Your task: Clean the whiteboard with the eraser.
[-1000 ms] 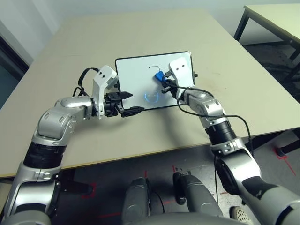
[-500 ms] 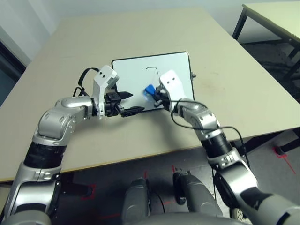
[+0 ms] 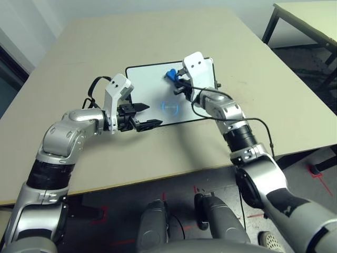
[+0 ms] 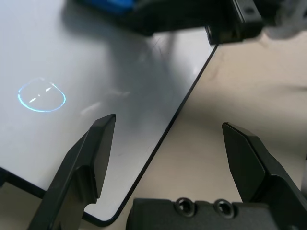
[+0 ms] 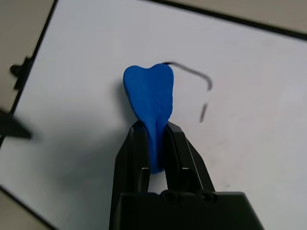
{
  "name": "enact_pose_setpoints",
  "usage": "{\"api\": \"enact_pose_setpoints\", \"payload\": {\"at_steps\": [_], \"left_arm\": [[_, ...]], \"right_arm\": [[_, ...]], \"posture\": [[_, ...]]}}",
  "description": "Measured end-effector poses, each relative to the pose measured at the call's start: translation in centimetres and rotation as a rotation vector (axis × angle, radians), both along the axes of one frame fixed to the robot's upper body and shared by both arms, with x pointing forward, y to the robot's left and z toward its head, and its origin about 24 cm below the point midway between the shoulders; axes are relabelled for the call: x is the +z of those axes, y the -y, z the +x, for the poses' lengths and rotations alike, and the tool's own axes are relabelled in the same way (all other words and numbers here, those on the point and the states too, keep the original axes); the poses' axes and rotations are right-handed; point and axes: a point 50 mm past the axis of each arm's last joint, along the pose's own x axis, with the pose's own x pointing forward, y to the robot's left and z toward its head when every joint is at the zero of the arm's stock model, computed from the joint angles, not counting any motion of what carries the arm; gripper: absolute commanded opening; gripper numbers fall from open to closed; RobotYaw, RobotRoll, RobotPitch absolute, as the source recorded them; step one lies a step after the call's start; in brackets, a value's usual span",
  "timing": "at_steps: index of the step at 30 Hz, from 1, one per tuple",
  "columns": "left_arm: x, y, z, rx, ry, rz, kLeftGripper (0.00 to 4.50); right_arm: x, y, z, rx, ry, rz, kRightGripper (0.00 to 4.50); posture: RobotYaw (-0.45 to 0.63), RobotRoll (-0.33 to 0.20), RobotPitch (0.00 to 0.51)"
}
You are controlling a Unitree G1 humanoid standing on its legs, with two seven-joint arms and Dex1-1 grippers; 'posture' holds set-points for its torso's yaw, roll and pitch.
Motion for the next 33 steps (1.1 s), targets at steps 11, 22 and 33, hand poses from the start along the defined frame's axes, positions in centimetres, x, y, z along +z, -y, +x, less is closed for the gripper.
{"api": "enact_pose_setpoints", "payload": {"at_steps": [11,22,33], "left_arm": [[0.1,0.0,0.0,0.007,0.005,0.001,4.50],[0.3,-0.1,0.1,0.009,0.016,0.000,4.50],[0.3,-0.1,0.2,0.013,0.017,-0.001,4.50]], "right_arm": [[4.8,1.9,4.5,-0.154,0.116,0.033,0.38],[1.8,0.9,0.8,-0.049,0.056,0.006,0.38],[2.4,1.8,1.6,-0.112,0.036,-0.035,0.38]], "posture": [[0.02,0.000,0.116],[0.01,0.000,0.109],[0.01,0.000,0.099]]}}
